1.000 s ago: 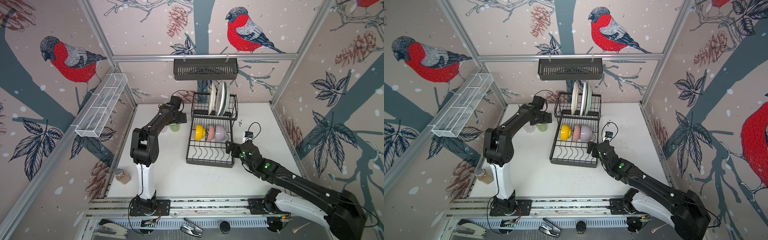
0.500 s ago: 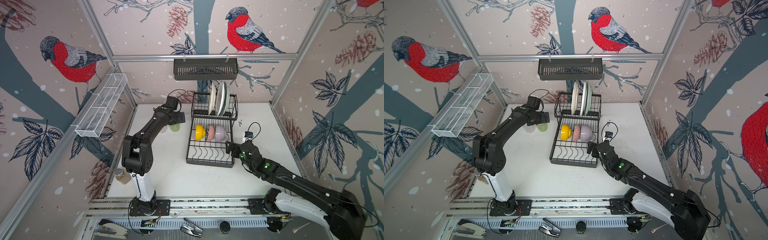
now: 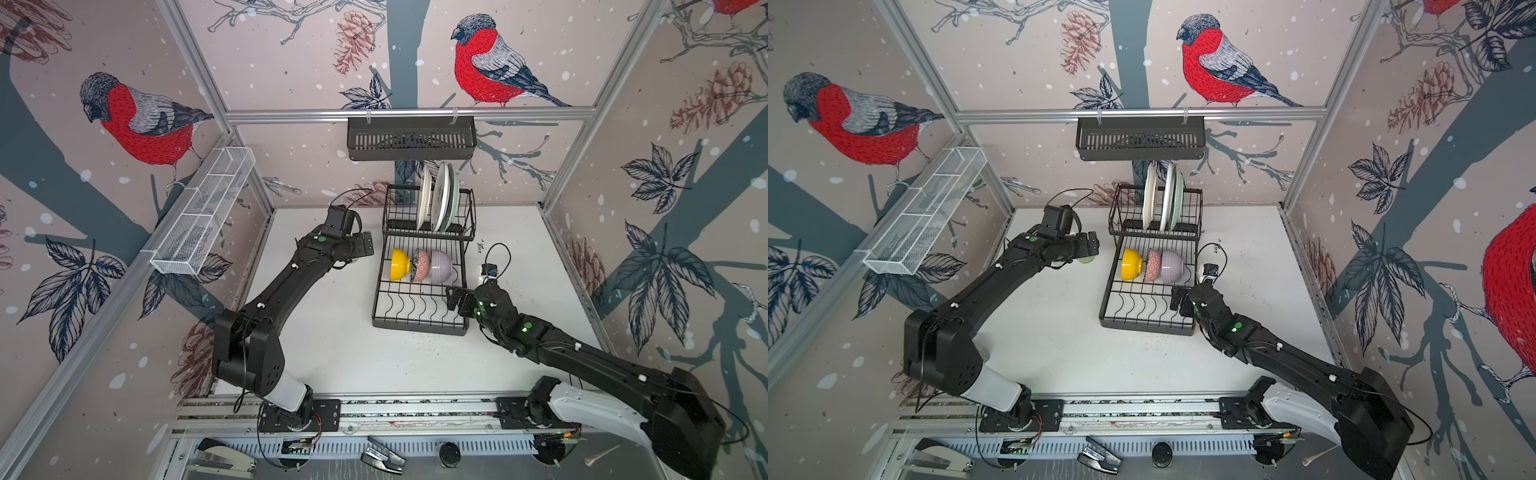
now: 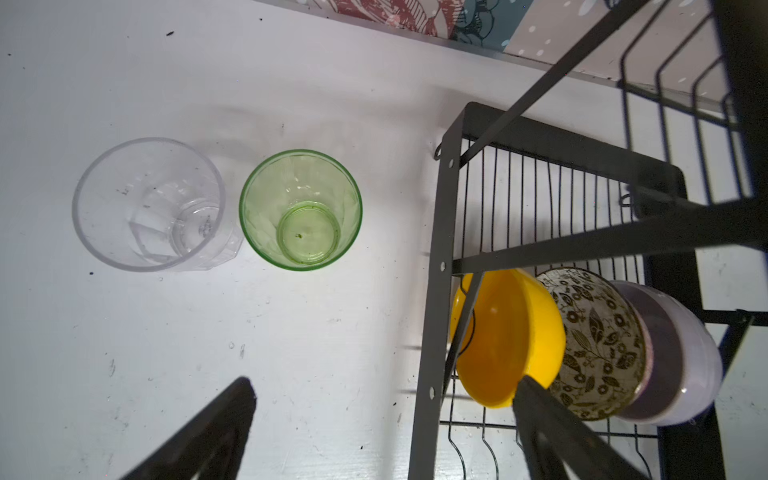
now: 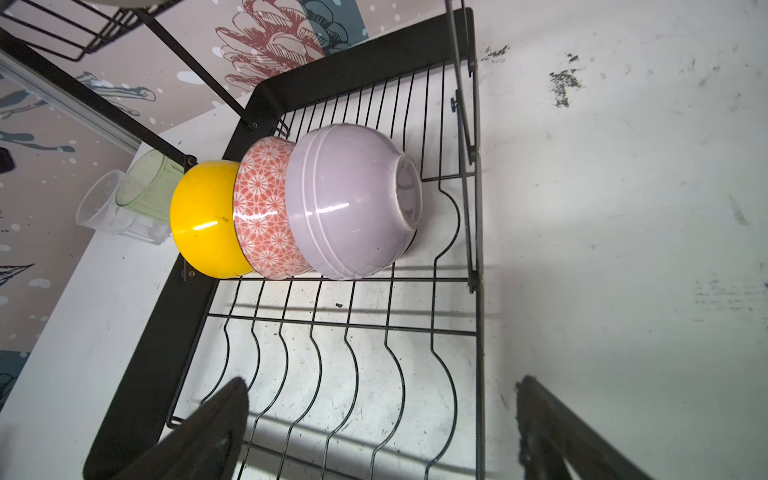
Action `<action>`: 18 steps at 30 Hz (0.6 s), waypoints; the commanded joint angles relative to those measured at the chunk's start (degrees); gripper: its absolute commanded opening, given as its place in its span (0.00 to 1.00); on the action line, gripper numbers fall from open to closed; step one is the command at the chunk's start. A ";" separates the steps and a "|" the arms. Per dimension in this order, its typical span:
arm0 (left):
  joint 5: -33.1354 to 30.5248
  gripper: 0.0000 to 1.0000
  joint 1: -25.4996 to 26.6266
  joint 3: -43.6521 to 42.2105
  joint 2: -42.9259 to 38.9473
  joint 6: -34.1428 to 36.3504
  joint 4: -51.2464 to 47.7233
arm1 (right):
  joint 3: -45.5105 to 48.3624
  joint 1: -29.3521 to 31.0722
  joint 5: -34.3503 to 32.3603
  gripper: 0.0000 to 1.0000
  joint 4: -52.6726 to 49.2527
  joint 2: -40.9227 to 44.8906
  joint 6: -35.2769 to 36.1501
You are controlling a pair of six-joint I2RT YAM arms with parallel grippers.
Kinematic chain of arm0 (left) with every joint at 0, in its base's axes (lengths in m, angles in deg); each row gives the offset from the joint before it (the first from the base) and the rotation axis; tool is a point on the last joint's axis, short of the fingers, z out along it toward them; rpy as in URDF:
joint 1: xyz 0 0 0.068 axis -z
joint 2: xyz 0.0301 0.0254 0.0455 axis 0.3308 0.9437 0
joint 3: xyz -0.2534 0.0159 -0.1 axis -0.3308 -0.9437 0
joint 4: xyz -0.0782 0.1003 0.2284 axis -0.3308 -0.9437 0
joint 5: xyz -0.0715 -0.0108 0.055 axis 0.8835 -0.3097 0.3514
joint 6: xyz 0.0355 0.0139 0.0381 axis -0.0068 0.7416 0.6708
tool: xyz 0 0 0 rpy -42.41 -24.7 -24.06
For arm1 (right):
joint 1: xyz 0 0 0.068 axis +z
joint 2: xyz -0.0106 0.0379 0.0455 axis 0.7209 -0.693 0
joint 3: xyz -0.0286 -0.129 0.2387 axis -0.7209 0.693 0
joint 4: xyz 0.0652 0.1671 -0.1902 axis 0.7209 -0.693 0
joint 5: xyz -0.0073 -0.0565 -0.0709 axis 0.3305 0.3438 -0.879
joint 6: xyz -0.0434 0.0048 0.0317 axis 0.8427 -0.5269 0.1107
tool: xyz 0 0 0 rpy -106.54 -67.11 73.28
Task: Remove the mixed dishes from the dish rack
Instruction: 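Open the left gripper and lift it away from the green glass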
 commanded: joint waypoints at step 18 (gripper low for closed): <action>5.18 0.97 1.19 -21.92 -16.34 -2.59 21.55 | -3.49 5.14 -6.07 1.00 6.91 -7.96 3.22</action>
